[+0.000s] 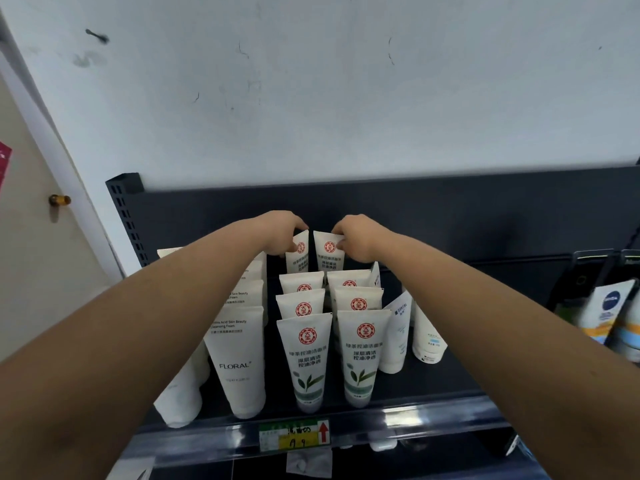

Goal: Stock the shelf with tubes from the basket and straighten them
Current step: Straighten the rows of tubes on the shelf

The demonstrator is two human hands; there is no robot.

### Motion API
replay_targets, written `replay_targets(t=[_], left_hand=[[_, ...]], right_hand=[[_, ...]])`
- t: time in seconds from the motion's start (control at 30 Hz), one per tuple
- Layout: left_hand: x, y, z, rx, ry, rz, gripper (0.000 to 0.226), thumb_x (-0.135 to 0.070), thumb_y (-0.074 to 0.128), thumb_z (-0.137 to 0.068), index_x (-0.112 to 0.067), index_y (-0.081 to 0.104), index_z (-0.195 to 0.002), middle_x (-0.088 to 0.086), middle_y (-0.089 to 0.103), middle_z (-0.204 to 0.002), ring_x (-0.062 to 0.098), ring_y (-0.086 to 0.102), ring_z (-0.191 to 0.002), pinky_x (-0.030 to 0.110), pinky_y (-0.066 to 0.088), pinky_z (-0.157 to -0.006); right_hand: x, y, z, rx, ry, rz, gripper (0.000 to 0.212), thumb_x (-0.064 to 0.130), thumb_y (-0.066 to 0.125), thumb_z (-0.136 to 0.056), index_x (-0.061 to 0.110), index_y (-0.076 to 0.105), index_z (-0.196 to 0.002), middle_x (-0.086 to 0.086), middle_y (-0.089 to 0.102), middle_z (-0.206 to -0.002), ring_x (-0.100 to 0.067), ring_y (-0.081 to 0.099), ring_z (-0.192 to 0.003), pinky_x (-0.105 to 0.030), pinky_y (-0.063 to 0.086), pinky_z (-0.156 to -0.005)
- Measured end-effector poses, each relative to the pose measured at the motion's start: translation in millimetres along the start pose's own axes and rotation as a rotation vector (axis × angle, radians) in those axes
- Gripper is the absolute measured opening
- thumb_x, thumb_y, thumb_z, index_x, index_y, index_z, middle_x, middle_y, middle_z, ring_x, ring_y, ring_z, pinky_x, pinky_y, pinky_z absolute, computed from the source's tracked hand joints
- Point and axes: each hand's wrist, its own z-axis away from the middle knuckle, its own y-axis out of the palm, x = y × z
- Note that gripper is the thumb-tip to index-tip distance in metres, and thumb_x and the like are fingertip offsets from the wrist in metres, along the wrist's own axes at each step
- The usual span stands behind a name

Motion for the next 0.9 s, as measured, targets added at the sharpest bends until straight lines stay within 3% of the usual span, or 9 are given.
replay_targets(t=[0.13, 0.23, 0.33, 0.53, 0.77, 0.9], left_hand=[[0, 0, -3, 0.03, 0.059, 0.01, 0.056, -0.006, 0.06, -0.092, -0.024, 0.045, -0.142, 0.002, 0.054, -0.136, 0.019, 0.065, -0.1, 0.033, 0.055, -0.084], [-1, -2, 0, 0.087, 0.117, 0.0, 0.054, -0.008, 0.061, -0.091, -0.026, 0.049, -0.14, -0.002, 0.057, -0.134, 0.015, 0.07, -0.09, 0.033, 0.055, -0.084], [-6, -4, 7, 0.11, 0.164, -0.024, 0.052, -0.008, 0.062, -0.09, -0.029, 0.053, -0.137, -0.004, 0.06, -0.13, 0.016, 0.069, -0.094, 0.037, 0.054, -0.09], [-14, -9, 24, 0.174, 0.183, -0.04, 0.045, -0.008, 0.063, -0.089, -0.027, 0.059, -0.13, -0.008, 0.063, -0.12, 0.012, 0.07, -0.089, 0.035, 0.056, -0.089], [-16, -9, 40, 0.147, 0.179, -0.09, 0.034, -0.011, 0.062, -0.09, -0.023, 0.063, -0.121, -0.008, 0.06, -0.114, 0.012, 0.059, -0.102, 0.029, 0.051, -0.089], [-15, -8, 45, 0.141, 0.181, -0.096, 0.034, -0.007, 0.059, -0.09, -0.023, 0.065, -0.119, -0.009, 0.058, -0.113, 0.013, 0.057, -0.106, 0.032, 0.05, -0.094]], right_hand=[[-1, -8, 3, 0.045, -0.021, 0.029, 0.033, 0.01, 0.057, -0.095, 0.011, 0.062, -0.128, -0.007, 0.066, -0.123, -0.021, 0.062, -0.107, -0.026, 0.046, -0.083], [-4, -16, 12, 0.089, -0.055, 0.048, 0.033, 0.011, 0.058, -0.095, 0.011, 0.063, -0.128, -0.005, 0.065, -0.124, -0.02, 0.061, -0.107, -0.027, 0.046, -0.086], [-7, -20, 22, 0.117, -0.081, 0.037, 0.031, 0.012, 0.059, -0.095, 0.011, 0.065, -0.125, -0.003, 0.066, -0.122, -0.019, 0.061, -0.105, -0.029, 0.047, -0.089], [-6, -24, 34, 0.166, -0.128, 0.039, 0.026, 0.013, 0.061, -0.094, 0.013, 0.07, -0.118, 0.0, 0.07, -0.112, -0.016, 0.062, -0.098, -0.028, 0.048, -0.084], [-7, -24, 42, 0.173, -0.147, 0.043, 0.023, 0.014, 0.061, -0.092, 0.015, 0.074, -0.111, 0.008, 0.066, -0.095, -0.014, 0.061, -0.09, -0.025, 0.044, -0.076], [-6, -24, 46, 0.175, -0.147, 0.037, 0.022, 0.015, 0.061, -0.093, 0.015, 0.074, -0.111, 0.005, 0.07, -0.102, -0.015, 0.063, -0.094, -0.026, 0.049, -0.081]])
